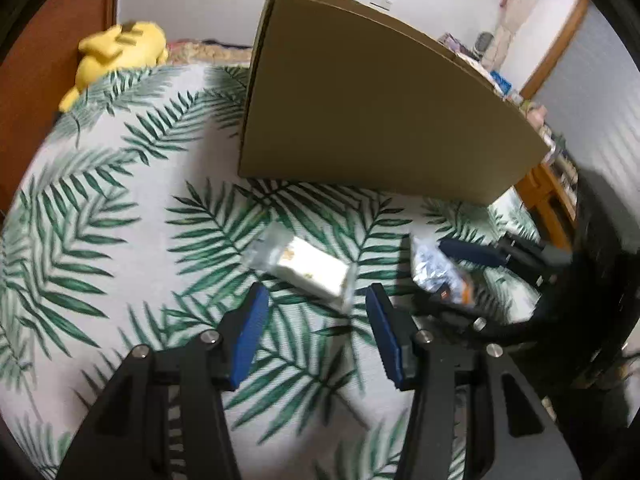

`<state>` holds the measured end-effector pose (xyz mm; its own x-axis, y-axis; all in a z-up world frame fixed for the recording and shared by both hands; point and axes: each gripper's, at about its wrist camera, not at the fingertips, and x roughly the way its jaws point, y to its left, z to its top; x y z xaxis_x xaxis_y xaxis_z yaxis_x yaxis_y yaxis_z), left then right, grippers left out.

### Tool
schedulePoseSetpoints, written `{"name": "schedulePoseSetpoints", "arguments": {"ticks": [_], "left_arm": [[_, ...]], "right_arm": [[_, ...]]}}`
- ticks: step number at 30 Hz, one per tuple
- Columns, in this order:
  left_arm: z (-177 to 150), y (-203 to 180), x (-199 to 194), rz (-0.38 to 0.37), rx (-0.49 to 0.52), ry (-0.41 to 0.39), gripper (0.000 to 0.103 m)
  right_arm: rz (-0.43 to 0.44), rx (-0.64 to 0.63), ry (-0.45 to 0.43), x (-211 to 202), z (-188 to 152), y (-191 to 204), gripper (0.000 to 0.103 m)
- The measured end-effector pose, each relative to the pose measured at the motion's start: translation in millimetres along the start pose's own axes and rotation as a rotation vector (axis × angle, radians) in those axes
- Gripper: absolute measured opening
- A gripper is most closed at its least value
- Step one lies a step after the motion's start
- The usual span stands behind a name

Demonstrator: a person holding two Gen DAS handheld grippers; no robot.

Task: Organize snacks
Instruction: 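Close the right gripper on the white pouch while the left gripper grasps the clear-wrapped white bar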

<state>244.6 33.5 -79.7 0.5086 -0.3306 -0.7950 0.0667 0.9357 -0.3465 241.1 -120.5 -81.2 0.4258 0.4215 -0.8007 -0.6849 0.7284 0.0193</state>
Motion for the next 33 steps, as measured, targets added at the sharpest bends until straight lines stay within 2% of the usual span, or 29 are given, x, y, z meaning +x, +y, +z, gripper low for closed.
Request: {"name": "schedulePoseSetpoints", "arguments": {"ticks": [2, 5, 13, 22, 27, 33], "left_arm": [[3, -1, 5, -0.031, -0.038, 0.013, 0.05], [8, -9, 11, -0.025, -0.042, 0.025, 0.05], [26, -26, 28, 0.075, 0.0, 0.031, 0.051], [39, -9, 26, 0.079, -0.13, 0.021, 0.051], [47, -14, 18, 0.156, -0.06, -0.032, 0.051], [54, -13, 35, 0.223, -0.043, -0.016, 0.051]], "right_arm": [[-0.005, -0.003, -0.001, 2, 1, 2, 0.059], [-0.006, -0.004, -0.001, 3, 2, 4, 0.059], [-0.01, -0.006, -0.002, 1, 1, 3, 0.059], [-0.01, -0.006, -0.002, 1, 0, 3, 0.059], [-0.01, -0.006, -0.002, 1, 0, 3, 0.059], [-0.01, -0.006, -0.003, 1, 0, 2, 0.059]]}}
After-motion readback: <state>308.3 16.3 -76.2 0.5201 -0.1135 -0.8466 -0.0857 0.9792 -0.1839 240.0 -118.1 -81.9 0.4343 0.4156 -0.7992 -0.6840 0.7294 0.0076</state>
